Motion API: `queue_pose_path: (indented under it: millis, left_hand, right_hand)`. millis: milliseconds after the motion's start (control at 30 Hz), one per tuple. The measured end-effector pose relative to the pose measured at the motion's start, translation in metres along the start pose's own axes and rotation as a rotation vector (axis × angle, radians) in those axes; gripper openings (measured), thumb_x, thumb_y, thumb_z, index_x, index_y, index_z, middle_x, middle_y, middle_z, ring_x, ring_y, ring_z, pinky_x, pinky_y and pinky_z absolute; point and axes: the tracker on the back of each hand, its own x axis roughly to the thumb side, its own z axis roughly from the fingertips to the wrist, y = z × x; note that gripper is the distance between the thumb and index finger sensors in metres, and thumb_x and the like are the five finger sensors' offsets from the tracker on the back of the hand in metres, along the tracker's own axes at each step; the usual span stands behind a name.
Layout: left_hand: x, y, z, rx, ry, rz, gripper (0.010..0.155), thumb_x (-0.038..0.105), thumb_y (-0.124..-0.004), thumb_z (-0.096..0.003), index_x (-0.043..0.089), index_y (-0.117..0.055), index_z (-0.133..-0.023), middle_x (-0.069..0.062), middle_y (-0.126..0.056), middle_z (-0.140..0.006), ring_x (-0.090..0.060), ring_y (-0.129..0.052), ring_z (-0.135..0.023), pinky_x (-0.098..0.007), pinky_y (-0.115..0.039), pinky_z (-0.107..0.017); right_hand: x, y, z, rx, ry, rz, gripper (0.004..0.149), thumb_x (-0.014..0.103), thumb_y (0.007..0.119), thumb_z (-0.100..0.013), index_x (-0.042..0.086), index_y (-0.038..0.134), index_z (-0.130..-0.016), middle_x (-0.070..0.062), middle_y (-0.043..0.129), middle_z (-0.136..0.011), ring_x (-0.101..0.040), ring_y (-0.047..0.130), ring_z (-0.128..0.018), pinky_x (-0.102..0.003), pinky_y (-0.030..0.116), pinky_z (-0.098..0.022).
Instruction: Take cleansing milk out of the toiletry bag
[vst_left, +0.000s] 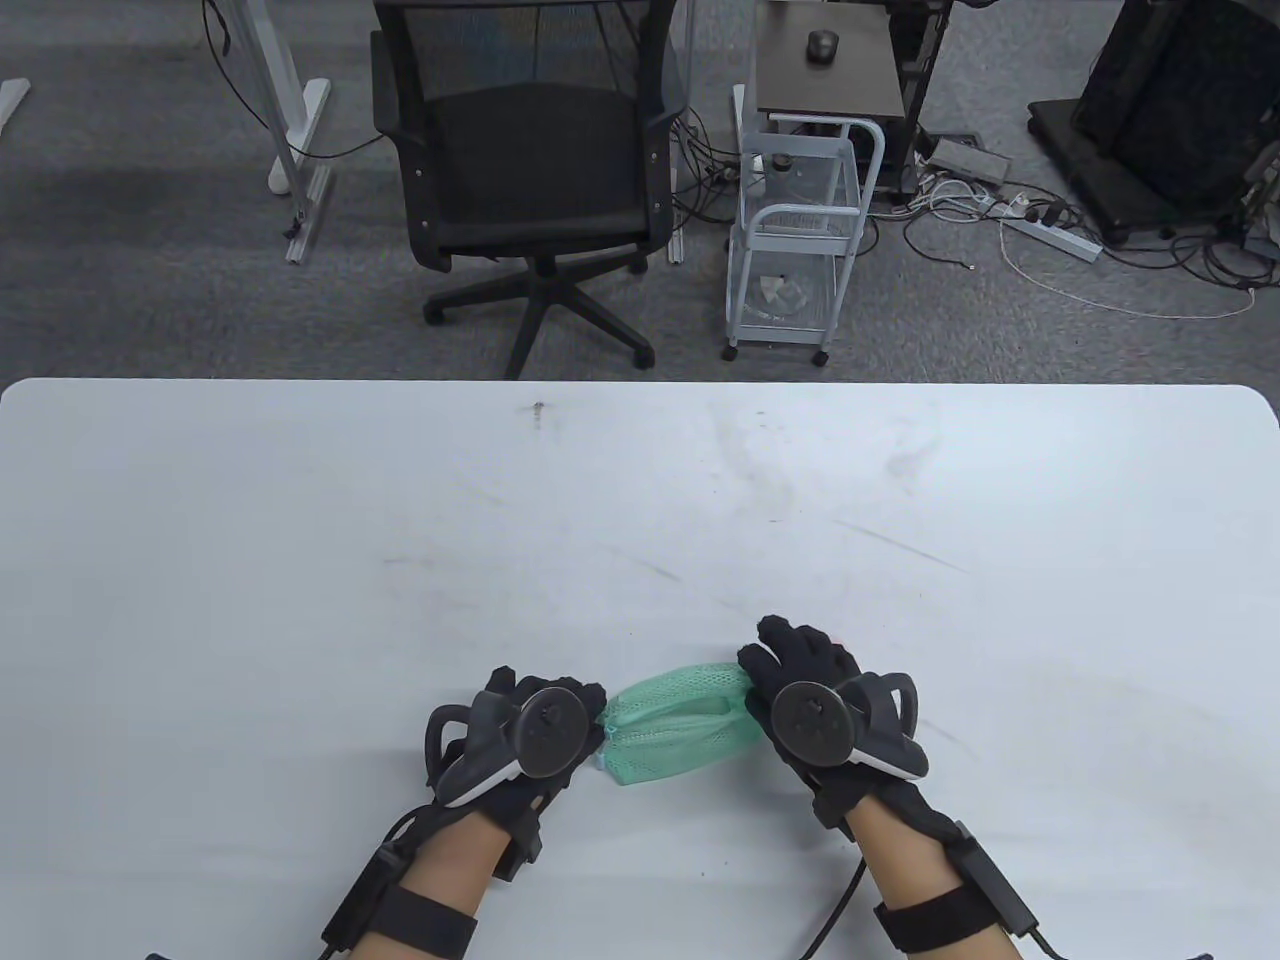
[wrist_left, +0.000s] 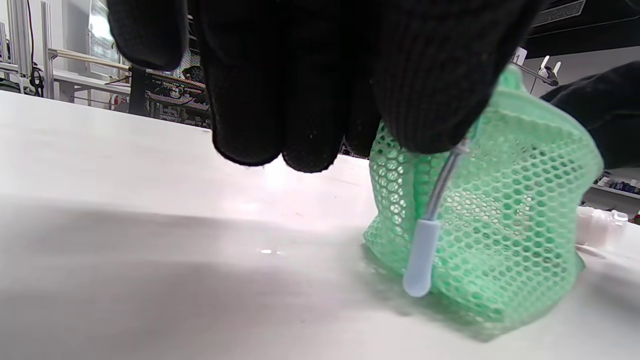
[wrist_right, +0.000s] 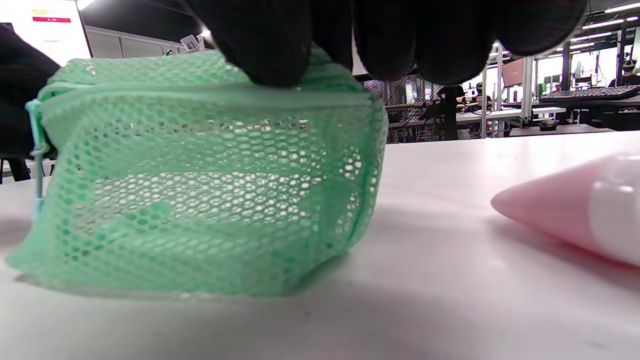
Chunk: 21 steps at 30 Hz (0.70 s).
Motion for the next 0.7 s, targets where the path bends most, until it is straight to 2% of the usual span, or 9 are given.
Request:
queue_pose_path:
  millis: [300,533,700]
  left_hand:
    - [-0.002,0.003,0.001,0.027,-0.004,0.015,0.044,0.038,-0.095,-0.0453,0.025,-0.095,-0.087,-0.003,-0.101,-0.094,-0.036,-0.101,-0.084,-0.067,-0.062,-0.074]
    - [-0.002,0.008,0.004,0.053,-0.001,0.025,0.042,0.038,-0.095,-0.0450,0.024,-0.096,-0.085,-0.003,-0.103,-0.091,-0.036,-0.102,-0.082,-0.067,-0.062,-0.073]
    - [-0.001,0.015,0.008,0.091,-0.006,0.082,0.042,0.038,-0.095,-0.0450,0.024,-0.097,-0.084,-0.003,-0.103,-0.091,-0.036,-0.103,-0.081,-0.067,-0.063,-0.073]
  right_hand:
    - [0.000,-0.004,0.002,-0.021,0.004,-0.024,0.051,0.030,0.084,-0.055,0.004,0.079,-0.099,-0.032,0.063,-0.113,-0.066,0.070,-0.090,-0.072,0.062,-0.062]
    - [0.006,-0.019,0.010,-0.123,0.017,-0.053,0.053,0.032,0.085,-0.055,0.004,0.078,-0.099,-0.034,0.058,-0.114,-0.067,0.067,-0.090,-0.072,0.062,-0.062]
    - [0.023,-0.033,0.021,-0.214,-0.020,-0.066,0.052,0.032,0.086,-0.054,0.003,0.080,-0.097,-0.034,0.058,-0.114,-0.067,0.067,-0.089,-0.073,0.062,-0.061]
